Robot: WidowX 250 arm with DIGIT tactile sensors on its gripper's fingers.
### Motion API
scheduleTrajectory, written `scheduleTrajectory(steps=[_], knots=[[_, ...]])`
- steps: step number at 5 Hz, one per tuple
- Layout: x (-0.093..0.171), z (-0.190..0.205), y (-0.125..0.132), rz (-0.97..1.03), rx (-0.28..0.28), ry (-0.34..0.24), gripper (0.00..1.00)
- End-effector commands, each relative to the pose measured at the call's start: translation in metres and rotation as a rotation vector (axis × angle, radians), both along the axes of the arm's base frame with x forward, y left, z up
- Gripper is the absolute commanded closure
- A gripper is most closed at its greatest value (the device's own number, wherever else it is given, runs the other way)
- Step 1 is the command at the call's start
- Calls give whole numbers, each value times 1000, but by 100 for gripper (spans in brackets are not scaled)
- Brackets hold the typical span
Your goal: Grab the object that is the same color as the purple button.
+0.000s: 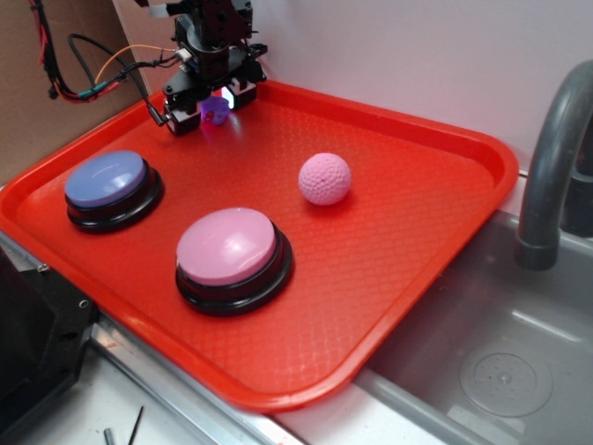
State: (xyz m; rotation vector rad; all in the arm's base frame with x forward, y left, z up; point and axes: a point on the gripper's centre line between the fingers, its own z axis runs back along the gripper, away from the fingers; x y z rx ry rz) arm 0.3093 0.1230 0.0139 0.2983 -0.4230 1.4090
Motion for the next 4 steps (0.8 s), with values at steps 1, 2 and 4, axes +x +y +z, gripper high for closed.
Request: scheduleTrajectory(steps=[1, 2, 4], knots=[[1, 27, 9, -105, -93, -3, 100], [10, 44, 0, -282, -147, 45, 100], [11, 83, -55, -758, -261, 194, 100]])
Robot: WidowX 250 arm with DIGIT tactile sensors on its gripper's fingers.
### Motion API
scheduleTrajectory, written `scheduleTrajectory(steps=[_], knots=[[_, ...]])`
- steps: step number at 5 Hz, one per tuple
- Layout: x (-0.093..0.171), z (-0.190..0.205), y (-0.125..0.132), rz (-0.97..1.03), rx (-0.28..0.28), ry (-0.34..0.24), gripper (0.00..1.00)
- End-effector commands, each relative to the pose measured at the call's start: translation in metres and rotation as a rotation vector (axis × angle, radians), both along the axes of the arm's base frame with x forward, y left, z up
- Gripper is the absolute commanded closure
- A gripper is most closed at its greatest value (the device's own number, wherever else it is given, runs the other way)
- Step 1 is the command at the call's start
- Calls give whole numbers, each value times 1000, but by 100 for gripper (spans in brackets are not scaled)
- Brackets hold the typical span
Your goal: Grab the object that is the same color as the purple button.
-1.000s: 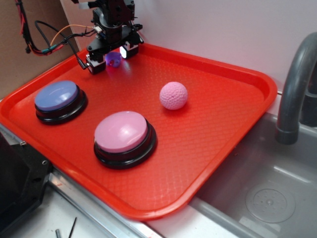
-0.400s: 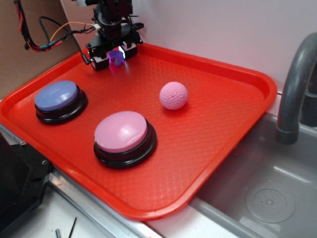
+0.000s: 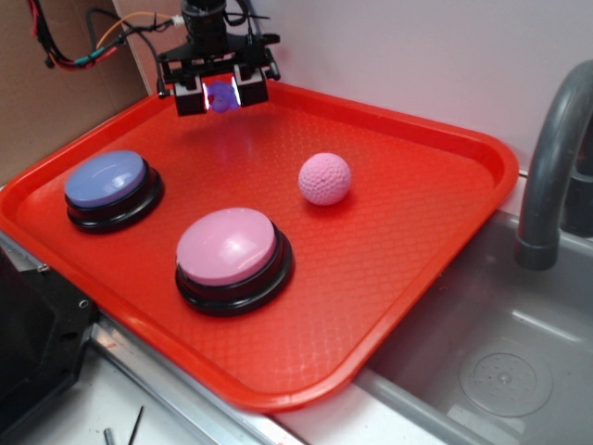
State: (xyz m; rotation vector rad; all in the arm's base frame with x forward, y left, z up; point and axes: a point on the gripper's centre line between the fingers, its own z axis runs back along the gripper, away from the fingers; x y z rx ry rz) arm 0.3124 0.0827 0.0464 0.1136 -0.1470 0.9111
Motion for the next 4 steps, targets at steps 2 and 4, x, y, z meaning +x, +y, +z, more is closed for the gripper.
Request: scheduleTrajectory(steps=[2, 4], knots=[[-22, 92, -79, -610, -66, -34, 100], [-58, 129, -106, -722, -96, -72, 100]])
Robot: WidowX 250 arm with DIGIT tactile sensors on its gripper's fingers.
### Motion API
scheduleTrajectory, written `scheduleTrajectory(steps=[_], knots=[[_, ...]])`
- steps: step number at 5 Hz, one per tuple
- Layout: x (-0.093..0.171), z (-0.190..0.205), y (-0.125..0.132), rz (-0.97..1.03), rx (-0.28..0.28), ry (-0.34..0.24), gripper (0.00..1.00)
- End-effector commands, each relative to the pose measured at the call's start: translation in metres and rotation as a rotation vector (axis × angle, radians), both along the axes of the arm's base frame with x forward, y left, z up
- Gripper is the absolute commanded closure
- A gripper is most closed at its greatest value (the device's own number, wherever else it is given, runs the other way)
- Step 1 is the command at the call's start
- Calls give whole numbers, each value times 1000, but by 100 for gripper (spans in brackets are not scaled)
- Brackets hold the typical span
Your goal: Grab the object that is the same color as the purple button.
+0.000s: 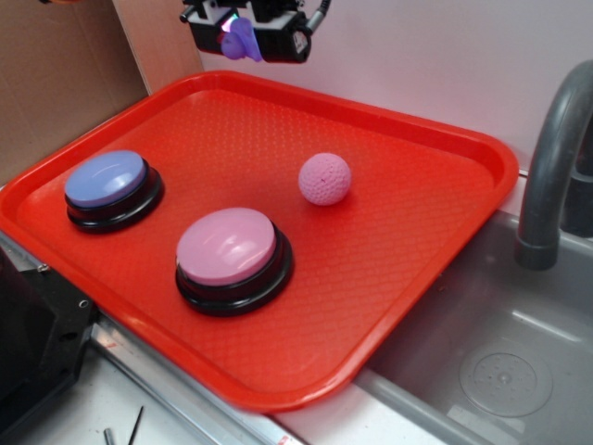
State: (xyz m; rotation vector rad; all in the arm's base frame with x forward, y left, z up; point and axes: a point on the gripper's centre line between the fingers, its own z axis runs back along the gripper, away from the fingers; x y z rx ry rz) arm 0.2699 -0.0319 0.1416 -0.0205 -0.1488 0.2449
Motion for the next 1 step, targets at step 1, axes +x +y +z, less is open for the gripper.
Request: scheduleTrajectory(steps=[1], knots=[[-25, 38, 9, -42, -70, -47, 100]])
